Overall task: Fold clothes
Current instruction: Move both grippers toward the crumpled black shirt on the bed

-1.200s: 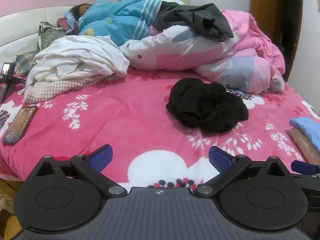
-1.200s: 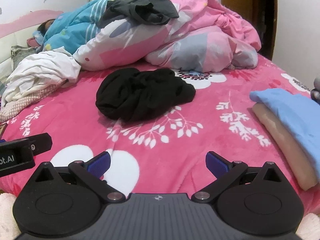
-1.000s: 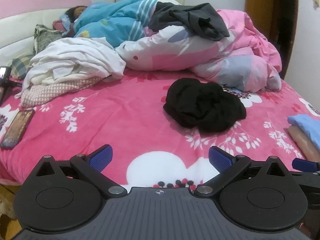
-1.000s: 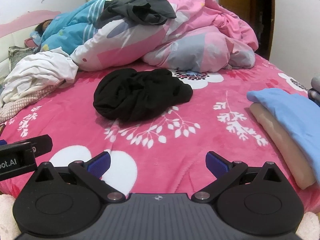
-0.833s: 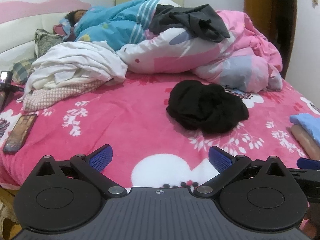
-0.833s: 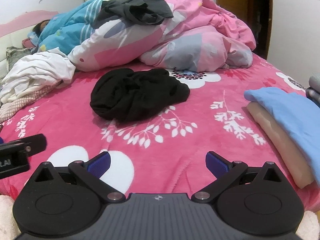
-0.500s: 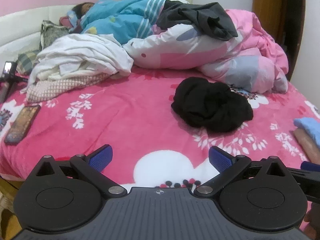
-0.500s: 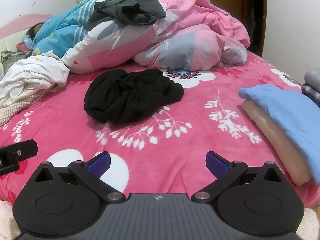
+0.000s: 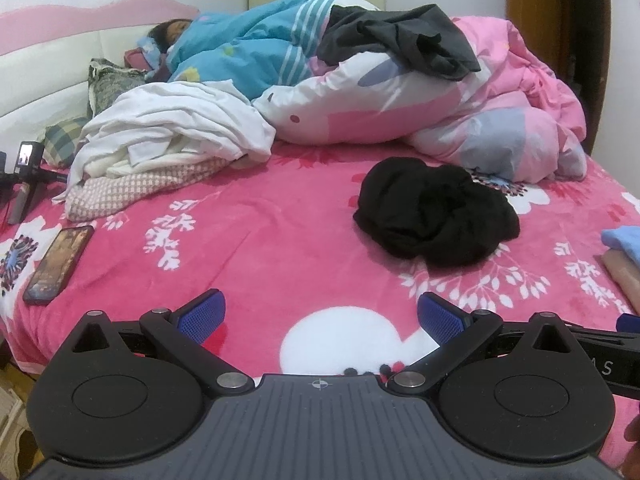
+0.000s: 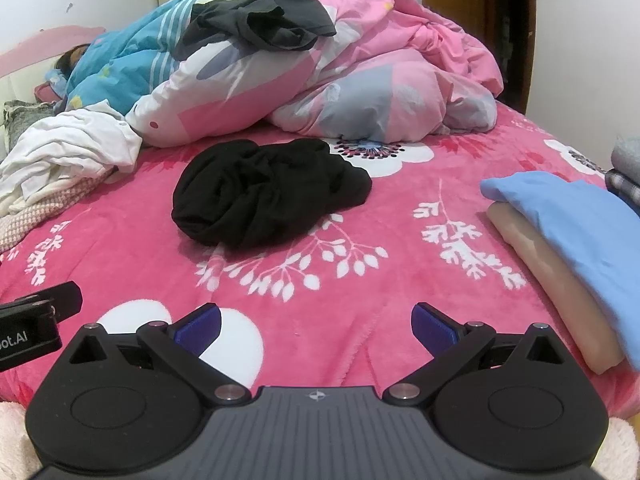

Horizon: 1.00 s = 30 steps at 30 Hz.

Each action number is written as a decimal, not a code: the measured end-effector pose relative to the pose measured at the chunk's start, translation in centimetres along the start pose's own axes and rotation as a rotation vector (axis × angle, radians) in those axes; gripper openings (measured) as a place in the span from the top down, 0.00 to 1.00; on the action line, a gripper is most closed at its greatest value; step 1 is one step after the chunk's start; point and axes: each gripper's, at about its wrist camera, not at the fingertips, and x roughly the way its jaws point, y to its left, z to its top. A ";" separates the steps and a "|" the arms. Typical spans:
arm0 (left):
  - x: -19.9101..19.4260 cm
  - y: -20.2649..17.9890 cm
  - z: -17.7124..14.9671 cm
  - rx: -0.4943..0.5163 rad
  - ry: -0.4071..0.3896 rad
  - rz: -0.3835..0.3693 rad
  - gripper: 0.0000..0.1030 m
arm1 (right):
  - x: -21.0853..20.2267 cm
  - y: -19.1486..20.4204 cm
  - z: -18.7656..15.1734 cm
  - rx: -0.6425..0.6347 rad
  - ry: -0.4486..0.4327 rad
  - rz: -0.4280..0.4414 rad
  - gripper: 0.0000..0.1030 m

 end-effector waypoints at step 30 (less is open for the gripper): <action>0.8 0.6 -0.5 -0.024 0.036 -0.013 0.00 | 0.4 1.4 -0.1 -0.026 0.018 0.012 0.00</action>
